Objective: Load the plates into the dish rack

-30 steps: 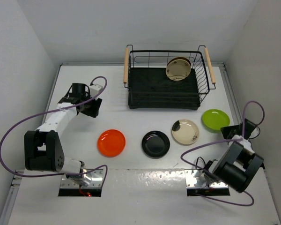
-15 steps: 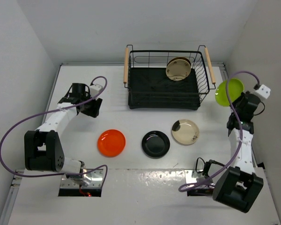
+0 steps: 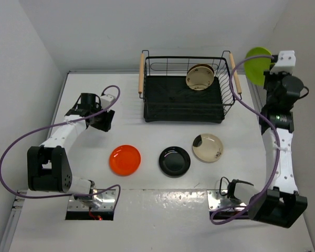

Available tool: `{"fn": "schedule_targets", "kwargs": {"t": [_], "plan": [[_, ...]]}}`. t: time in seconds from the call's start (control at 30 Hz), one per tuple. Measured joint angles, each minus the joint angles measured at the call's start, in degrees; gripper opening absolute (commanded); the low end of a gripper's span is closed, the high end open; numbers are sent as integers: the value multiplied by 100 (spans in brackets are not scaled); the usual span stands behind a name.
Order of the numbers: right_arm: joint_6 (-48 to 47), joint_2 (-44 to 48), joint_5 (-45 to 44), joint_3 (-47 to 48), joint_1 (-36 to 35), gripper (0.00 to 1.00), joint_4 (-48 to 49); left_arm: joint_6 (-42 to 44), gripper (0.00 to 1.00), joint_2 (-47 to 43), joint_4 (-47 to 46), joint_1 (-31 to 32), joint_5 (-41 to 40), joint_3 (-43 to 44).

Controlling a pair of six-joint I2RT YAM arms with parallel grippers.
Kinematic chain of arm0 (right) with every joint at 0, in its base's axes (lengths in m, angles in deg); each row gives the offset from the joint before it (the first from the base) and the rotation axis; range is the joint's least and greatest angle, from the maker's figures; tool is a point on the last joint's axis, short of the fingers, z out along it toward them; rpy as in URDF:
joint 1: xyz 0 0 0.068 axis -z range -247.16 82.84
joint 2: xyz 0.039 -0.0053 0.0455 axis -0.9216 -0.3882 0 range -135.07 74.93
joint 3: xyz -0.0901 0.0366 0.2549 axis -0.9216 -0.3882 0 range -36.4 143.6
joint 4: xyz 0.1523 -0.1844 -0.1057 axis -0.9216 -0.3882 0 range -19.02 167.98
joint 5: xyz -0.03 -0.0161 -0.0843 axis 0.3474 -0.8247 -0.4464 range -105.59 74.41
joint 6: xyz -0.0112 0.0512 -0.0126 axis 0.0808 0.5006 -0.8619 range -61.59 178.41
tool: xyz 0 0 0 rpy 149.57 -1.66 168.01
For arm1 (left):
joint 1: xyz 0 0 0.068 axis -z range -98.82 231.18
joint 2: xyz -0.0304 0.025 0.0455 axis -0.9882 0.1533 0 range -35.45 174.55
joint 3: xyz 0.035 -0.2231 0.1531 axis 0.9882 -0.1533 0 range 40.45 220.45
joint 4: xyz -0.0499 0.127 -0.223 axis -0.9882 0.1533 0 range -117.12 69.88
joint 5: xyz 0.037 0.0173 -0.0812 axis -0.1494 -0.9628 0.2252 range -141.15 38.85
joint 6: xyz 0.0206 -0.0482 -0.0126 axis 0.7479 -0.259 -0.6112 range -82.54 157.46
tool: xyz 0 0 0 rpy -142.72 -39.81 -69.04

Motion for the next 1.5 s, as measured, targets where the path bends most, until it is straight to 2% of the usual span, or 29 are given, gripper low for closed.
{"fn": "schedule_targets", "kwargs": {"t": [0.13,0.27,0.43,0.57,0.7,0.87,1.03,1.2,1.5], "plan": [[-691,-501,713,938,-151,0,-96,0,61,0,0,-2,2,0],[-1429,-1056,1788,1600,-234,0,-223,0,61,39,7,0,-2,0],[-2334,-2013,3407,2387,-507,0,-905,87,60,105,146,0,22,0],[-3228,-2736,4131,2704,-942,0,-1510,269,60,125,389,-2,114,0],[-3866,-3381,4323,2817,-1314,0,-1886,323,60,280,599,-2,260,92],[-4218,-4162,4312,2859,-1414,0,-1834,243,60,540,691,-4,361,280],[-4435,-4861,4129,3023,-1421,0,-1314,109,60,608,741,-70,422,295],[-4378,-5313,4061,3047,-1421,0,-319,57,60,702,765,-236,417,295],[-4544,-5423,4085,2999,-1427,0,304,22,60,872,780,-339,398,295]]}}
